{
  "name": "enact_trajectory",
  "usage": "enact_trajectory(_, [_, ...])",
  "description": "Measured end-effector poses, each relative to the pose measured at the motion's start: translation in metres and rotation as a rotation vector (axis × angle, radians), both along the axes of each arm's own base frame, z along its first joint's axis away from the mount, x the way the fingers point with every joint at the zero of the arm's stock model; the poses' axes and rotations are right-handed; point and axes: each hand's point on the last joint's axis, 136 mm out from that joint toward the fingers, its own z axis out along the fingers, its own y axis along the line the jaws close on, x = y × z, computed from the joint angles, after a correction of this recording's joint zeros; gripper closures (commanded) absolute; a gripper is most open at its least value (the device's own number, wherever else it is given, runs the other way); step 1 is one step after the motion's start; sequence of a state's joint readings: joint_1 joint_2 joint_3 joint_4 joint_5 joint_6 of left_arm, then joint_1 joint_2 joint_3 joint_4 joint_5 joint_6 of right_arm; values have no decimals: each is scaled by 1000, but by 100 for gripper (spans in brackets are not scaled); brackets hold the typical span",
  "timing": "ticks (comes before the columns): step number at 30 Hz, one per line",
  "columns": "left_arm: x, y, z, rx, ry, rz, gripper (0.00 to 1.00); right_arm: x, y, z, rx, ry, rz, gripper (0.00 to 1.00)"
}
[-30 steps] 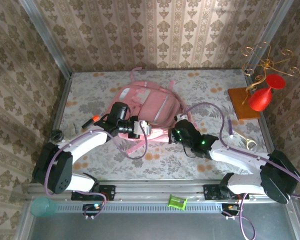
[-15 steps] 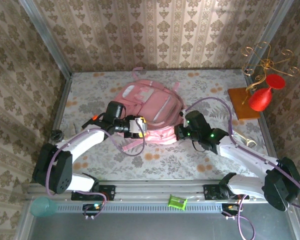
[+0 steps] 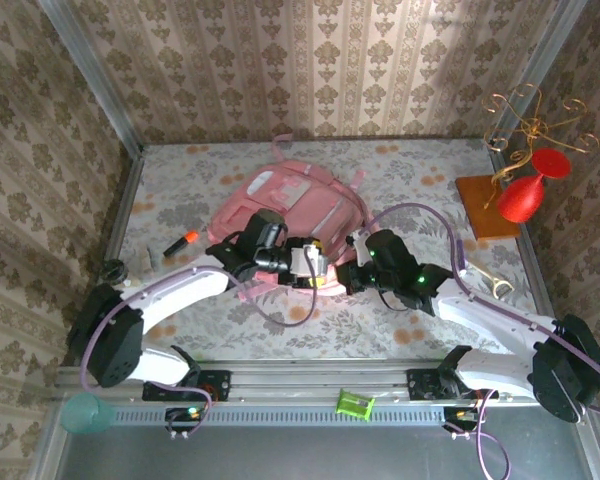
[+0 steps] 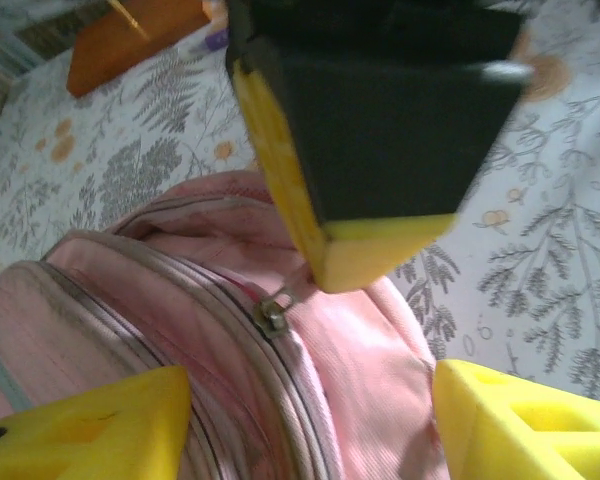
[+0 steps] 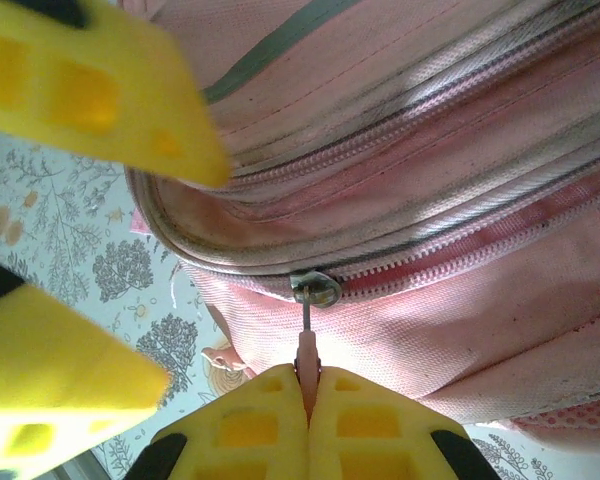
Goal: Pack the student bag
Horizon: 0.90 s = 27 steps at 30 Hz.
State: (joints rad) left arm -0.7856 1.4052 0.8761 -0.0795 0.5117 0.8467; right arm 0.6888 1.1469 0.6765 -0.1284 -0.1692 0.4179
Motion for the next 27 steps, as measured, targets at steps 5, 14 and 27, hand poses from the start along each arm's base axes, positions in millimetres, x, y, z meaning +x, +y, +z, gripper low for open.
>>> enact_trajectory(5, [16, -9, -9, 48, -4, 50, 51, -4, 2, 3, 7, -16, 10, 100])
enact_trajectory(14, [13, -11, -20, 122, -13, 51, 73, -4, -3, 2, -3, -37, -16, 100])
enact_trajectory(27, [11, -3, -19, 146, -50, 40, 100, 4, -11, 9, -18, -81, -90, 100])
